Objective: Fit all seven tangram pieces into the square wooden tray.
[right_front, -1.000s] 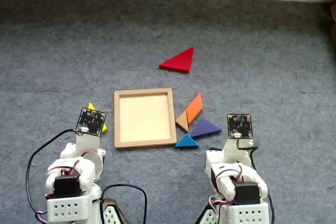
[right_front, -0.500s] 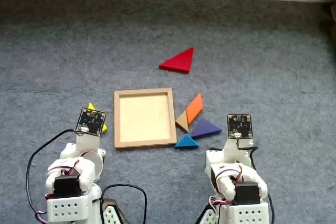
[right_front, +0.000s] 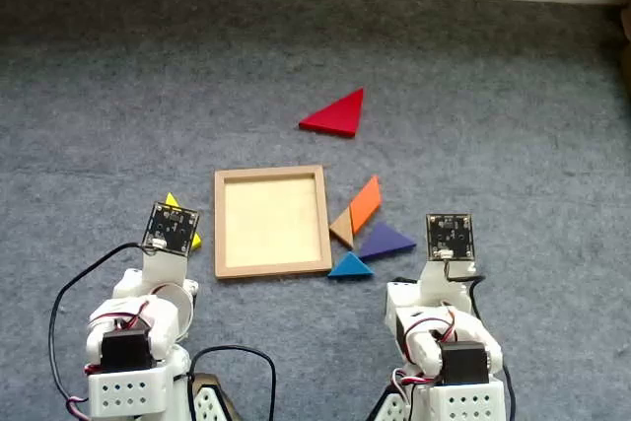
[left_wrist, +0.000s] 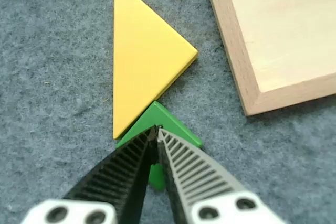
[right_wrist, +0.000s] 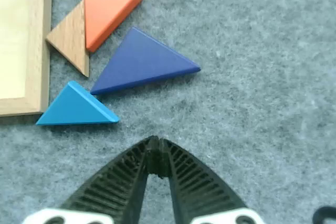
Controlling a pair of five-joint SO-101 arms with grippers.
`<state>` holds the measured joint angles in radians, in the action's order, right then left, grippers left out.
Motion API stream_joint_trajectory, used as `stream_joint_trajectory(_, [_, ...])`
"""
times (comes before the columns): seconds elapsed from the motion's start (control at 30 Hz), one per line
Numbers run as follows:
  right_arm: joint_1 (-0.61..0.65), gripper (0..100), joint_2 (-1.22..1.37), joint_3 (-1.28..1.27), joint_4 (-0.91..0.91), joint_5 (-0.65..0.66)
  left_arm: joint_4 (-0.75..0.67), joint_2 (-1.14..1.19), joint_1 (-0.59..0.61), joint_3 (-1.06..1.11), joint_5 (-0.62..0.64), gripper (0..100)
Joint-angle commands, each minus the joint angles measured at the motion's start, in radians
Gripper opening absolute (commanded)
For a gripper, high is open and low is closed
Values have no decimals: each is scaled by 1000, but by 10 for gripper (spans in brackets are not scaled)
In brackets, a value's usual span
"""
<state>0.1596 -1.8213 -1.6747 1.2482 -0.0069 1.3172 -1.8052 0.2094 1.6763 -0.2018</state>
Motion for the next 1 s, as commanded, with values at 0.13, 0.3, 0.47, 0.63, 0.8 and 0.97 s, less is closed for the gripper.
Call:
stream_joint_trajectory(0.13, [-18,5,-16,-122,-45,9,5,-10,18,19,6,23])
stream_joint_trajectory(0.3, [-90,5,-16,-104,-48,9,5,-10,18,19,6,23])
stream_joint_trajectory(0.47, [-142,5,-16,90,-48,14,5,-10,18,19,6,23])
stream_joint_trajectory(0.63, [-145,5,-10,314,-10,8,5,-10,18,19,6,23])
stream_joint_trajectory(0.8, [-145,5,189,487,12,8,5,-10,18,19,6,23])
stream_joint_trajectory(0.97, [-142,5,567,733,5,8,5,-10,18,19,6,23])
